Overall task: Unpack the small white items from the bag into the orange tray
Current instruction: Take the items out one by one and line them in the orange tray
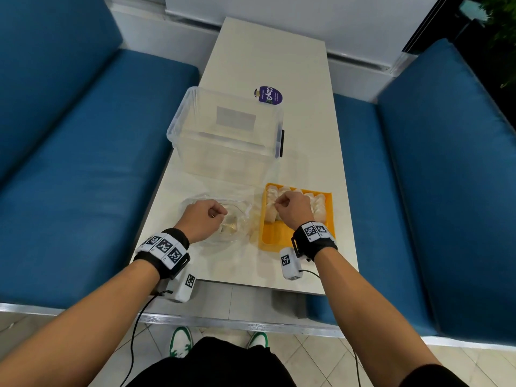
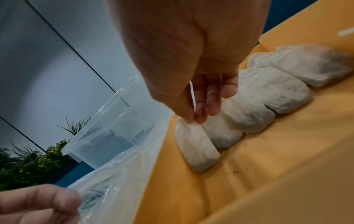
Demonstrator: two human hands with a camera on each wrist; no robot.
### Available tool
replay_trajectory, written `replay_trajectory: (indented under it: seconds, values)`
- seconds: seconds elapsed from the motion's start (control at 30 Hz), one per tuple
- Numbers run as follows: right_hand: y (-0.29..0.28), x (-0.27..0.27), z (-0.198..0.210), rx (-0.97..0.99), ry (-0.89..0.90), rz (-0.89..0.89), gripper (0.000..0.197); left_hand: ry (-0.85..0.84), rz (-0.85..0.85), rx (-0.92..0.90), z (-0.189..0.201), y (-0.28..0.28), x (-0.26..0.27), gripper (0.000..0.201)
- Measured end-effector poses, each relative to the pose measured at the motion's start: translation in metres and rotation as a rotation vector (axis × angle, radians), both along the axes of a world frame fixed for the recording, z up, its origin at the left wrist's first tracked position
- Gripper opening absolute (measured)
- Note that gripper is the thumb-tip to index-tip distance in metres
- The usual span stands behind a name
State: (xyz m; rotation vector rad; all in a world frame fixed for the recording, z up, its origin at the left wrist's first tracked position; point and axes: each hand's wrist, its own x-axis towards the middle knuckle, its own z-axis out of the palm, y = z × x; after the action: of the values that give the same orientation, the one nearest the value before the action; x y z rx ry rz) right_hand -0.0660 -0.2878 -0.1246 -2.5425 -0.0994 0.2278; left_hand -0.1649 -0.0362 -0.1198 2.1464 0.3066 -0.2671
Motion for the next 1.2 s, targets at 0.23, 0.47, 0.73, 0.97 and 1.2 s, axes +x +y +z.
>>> replay_trajectory:
  seconds: [0.23, 0.47, 0.73, 0.97, 1.2]
  values:
    - [0.001, 0.002, -0.003, 0.020, 0.022, -0.055, 0.007, 0.003, 0.008, 0.004, 0.002, 0.001, 0.001, 0.016]
    - [0.013, -0.014, 0.019, 0.210, -0.157, 0.037, 0.008, -0.003, -0.121, 0.227, -0.004, 0.003, -0.002, 0.036]
    - [0.079, -0.053, 0.025, 0.075, -0.028, 0.523, 0.014, 0.133, -0.387, 0.587, -0.002, -0.005, 0.005, 0.019]
    - [0.103, -0.067, 0.001, -0.474, -0.018, 0.629, 0.016, 0.062, -0.403, 0.656, -0.008, -0.012, 0.000, 0.009]
    - [0.108, -0.070, -0.012, -0.529, -0.129, 0.594, 0.011, 0.044, -0.337, 0.522, -0.010, -0.002, -0.002, 0.022]
